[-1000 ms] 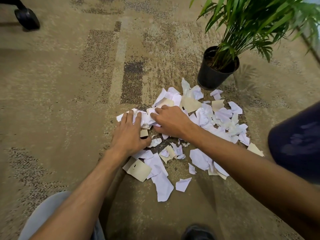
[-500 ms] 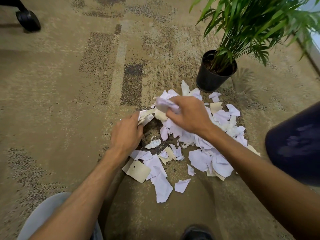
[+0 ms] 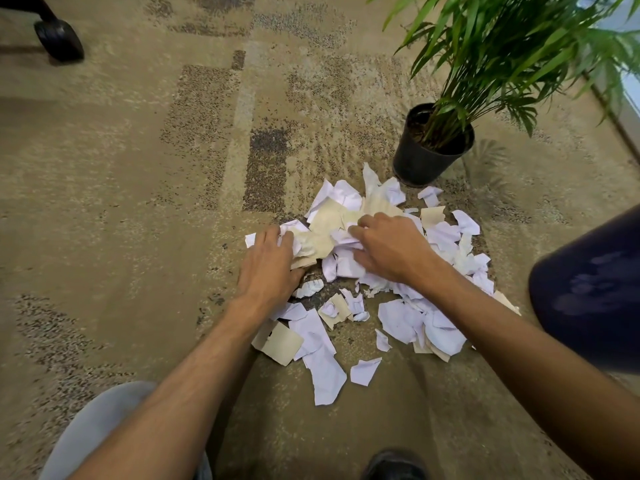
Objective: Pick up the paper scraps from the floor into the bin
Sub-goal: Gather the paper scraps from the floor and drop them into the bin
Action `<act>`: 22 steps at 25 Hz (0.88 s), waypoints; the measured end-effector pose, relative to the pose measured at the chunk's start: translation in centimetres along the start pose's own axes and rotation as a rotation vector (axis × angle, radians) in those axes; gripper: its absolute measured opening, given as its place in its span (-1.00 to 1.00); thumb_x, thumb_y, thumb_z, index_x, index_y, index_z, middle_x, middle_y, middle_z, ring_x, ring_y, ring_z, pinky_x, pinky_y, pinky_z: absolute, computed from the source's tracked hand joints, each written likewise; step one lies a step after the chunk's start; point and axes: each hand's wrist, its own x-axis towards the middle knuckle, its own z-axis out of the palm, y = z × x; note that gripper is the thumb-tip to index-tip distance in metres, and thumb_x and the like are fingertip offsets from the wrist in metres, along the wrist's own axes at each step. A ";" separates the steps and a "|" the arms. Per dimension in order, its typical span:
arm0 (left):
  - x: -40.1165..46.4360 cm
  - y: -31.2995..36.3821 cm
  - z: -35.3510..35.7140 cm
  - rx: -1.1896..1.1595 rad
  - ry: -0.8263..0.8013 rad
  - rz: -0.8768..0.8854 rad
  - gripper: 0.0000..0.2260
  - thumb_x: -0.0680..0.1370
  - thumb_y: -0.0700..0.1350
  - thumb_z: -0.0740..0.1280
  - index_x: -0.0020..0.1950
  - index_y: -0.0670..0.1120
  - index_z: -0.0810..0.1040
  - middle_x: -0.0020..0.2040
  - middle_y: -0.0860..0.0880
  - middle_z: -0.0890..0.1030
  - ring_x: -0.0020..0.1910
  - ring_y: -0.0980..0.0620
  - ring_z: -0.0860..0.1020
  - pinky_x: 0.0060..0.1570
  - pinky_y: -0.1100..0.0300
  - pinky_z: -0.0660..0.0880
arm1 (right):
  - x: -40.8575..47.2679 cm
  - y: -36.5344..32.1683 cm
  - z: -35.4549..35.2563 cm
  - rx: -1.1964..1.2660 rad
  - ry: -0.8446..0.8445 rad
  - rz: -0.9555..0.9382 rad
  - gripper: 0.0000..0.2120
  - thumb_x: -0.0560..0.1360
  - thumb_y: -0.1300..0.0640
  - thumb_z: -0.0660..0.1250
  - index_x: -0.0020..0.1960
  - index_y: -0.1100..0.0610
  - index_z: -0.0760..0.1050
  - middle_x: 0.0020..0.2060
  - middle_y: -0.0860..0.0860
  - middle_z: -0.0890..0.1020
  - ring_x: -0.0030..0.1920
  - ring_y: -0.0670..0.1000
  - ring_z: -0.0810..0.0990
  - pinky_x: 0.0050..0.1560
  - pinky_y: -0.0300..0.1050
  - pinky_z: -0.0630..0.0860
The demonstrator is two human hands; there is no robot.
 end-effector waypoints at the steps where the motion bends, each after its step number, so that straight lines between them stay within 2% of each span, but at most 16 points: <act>1: 0.1 0.0 0.0 0.003 -0.008 -0.005 -0.51 0.52 0.09 0.35 0.34 -0.13 0.35 0.36 -0.14 0.31 0.31 -0.10 0.31 0.07 0.01 0.44 | -0.1 -0.1 0.4 -0.028 -0.037 0.001 -0.52 0.55 -0.24 0.12 0.21 0.11 0.47 0.08 0.07 0.56 0.00 0.09 0.55 -0.17 -0.05 0.46; 4: 0.5 -0.1 -0.1 -0.040 -0.010 -0.024 -0.49 0.51 0.05 0.38 0.37 -0.14 0.36 0.38 -0.14 0.33 0.34 -0.10 0.31 0.14 -0.03 0.45 | -0.3 -0.7 1.0 -0.094 -0.110 -0.007 -0.35 0.46 -0.36 0.21 0.28 0.14 0.42 0.15 0.09 0.54 0.05 0.13 0.55 -0.20 -0.06 0.42; 7: 0.7 -0.4 -0.2 -0.063 0.033 -0.018 -0.55 0.49 0.00 0.39 0.30 -0.16 0.42 0.31 -0.13 0.41 0.27 -0.10 0.38 0.12 -0.01 0.44 | 0.2 -0.9 1.2 -0.065 -0.062 0.014 -0.48 0.49 -0.24 0.27 0.24 0.14 0.44 0.08 0.09 0.56 -0.01 0.13 0.58 -0.27 -0.08 0.35; 10: 0.8 -0.2 -0.4 -0.083 0.068 -0.004 -0.62 0.51 0.04 0.34 0.22 -0.14 0.45 0.13 -0.11 0.51 0.12 -0.13 0.47 0.00 -0.03 0.47 | 0.1 -0.8 1.2 -0.035 0.001 0.019 -0.66 0.54 -0.11 0.23 0.09 0.15 0.48 -0.09 0.08 0.60 -0.16 0.13 0.58 -0.34 -0.10 0.30; 14: 0.7 0.1 -0.9 -0.142 0.122 -0.071 -0.61 0.57 0.01 0.26 0.34 -0.09 0.29 -0.15 -0.08 0.58 -0.24 -0.10 0.53 -0.29 0.05 0.47 | -0.8 -0.6 0.7 0.096 0.131 0.137 -0.76 0.53 -0.02 0.21 -0.12 0.14 0.52 -0.28 0.03 0.57 -0.31 0.13 0.54 -0.42 -0.12 0.32; 16: 0.7 0.1 -1.0 -0.119 0.154 -0.076 -0.64 0.58 -0.02 0.22 0.32 -0.10 0.25 -0.27 -0.06 0.53 -0.36 -0.07 0.47 -0.40 0.10 0.37 | -1.0 -0.2 0.4 0.199 0.180 0.232 -0.78 0.52 0.01 0.22 -0.19 0.12 0.52 -0.30 0.02 0.53 -0.32 0.14 0.53 -0.42 -0.12 0.31; 18: 0.7 0.1 -1.1 -0.080 0.171 -0.069 -0.74 0.59 -0.06 0.20 0.22 -0.11 0.29 -0.35 -0.05 0.46 -0.41 -0.08 0.41 -0.43 0.11 0.32 | -1.0 0.2 0.3 0.274 0.208 0.302 -0.79 0.50 0.03 0.24 -0.16 0.10 0.59 -0.24 0.02 0.55 -0.29 0.13 0.53 -0.35 -0.10 0.36; 20: 0.7 -0.1 -1.2 -0.080 0.176 -0.048 -0.85 0.57 -0.13 0.21 0.10 -0.15 0.35 -0.23 -0.13 0.51 -0.32 -0.12 0.42 -0.39 0.06 0.37 | -0.9 0.5 0.3 0.276 0.222 0.330 -0.81 0.48 0.07 0.25 -0.17 0.10 0.62 -0.27 0.02 0.54 -0.25 0.12 0.52 -0.22 -0.06 0.35; 22: 0.7 -0.5 -1.1 -0.084 0.209 -0.026 -0.86 0.54 -0.19 0.26 0.07 -0.20 0.45 0.09 -0.18 0.53 -0.05 -0.15 0.48 -0.23 -0.03 0.49 | -1.0 0.7 -0.2 0.253 0.238 0.351 -0.80 0.48 0.10 0.27 -0.31 0.10 0.47 -0.40 0.00 0.41 -0.31 0.13 0.46 -0.23 -0.08 0.22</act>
